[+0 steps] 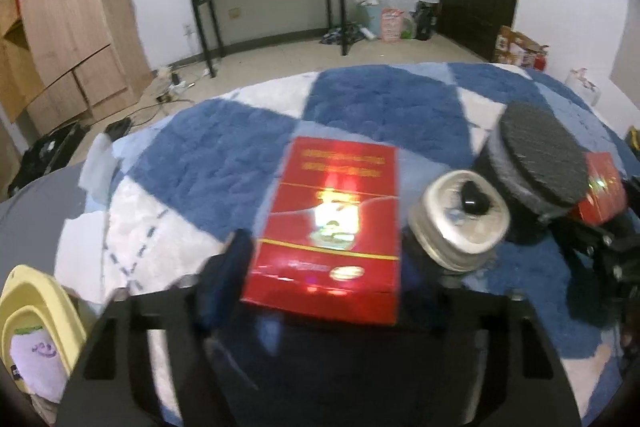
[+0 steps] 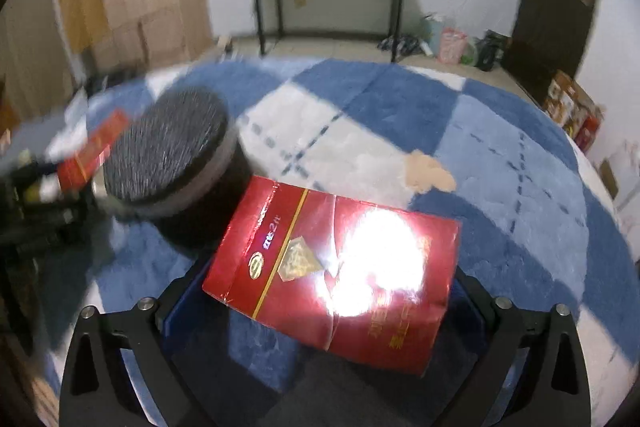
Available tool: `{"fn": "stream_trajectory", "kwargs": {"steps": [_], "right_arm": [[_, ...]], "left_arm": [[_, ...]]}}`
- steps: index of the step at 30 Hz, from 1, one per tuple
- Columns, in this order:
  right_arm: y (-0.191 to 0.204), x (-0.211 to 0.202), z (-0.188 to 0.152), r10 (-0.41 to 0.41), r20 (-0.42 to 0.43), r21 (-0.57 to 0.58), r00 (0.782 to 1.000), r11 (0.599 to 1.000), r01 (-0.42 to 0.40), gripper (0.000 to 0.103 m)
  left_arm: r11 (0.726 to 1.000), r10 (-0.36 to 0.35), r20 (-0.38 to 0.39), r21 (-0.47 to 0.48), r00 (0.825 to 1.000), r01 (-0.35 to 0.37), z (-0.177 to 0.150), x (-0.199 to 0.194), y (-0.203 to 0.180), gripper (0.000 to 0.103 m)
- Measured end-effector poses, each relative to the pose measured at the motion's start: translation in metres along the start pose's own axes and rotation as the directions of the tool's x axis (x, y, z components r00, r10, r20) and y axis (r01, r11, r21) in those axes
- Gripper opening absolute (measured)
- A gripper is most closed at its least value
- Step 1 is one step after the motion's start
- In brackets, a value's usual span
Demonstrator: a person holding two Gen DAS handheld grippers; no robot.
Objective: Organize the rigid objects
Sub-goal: 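Grasp red Diamond box with left tool while right tool grasps another red Diamond box, then lift both red Diamond boxes and carry them over the yellow tray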
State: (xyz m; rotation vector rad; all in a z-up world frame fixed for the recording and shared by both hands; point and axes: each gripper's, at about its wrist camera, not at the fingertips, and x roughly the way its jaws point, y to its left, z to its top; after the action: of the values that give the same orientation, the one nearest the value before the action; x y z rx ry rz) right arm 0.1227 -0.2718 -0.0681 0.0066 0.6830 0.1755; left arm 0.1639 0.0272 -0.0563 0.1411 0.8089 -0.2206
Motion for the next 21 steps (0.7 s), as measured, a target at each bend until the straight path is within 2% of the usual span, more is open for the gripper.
{"fn": "stream_trajectory", "kwargs": {"steps": [3,9,16,21], "right_arm": [[-0.005,-0.003,-0.001,0.029,0.011,0.033,1.000,0.999,-0.030,0.099],[-0.004,-0.008,-0.003,0.029,0.013,0.003,0.999,1.000,-0.029,0.098],[-0.011,-0.019,0.002,0.029,0.040,0.020,0.999,0.999,-0.030,0.098],[-0.010,-0.008,-0.001,0.029,0.015,0.022,0.999,0.999,-0.029,0.098]], "left_arm": [[1.000,0.008,-0.003,-0.005,1.000,-0.008,0.000,-0.001,-0.003,0.059],[0.999,-0.012,0.007,-0.042,1.000,0.012,0.001,-0.005,-0.001,0.058],[0.998,-0.018,0.092,-0.058,0.996,0.024,0.010,-0.035,0.003,0.057],[0.997,-0.038,0.107,-0.056,0.993,0.044,0.012,-0.039,0.000,0.057]]}}
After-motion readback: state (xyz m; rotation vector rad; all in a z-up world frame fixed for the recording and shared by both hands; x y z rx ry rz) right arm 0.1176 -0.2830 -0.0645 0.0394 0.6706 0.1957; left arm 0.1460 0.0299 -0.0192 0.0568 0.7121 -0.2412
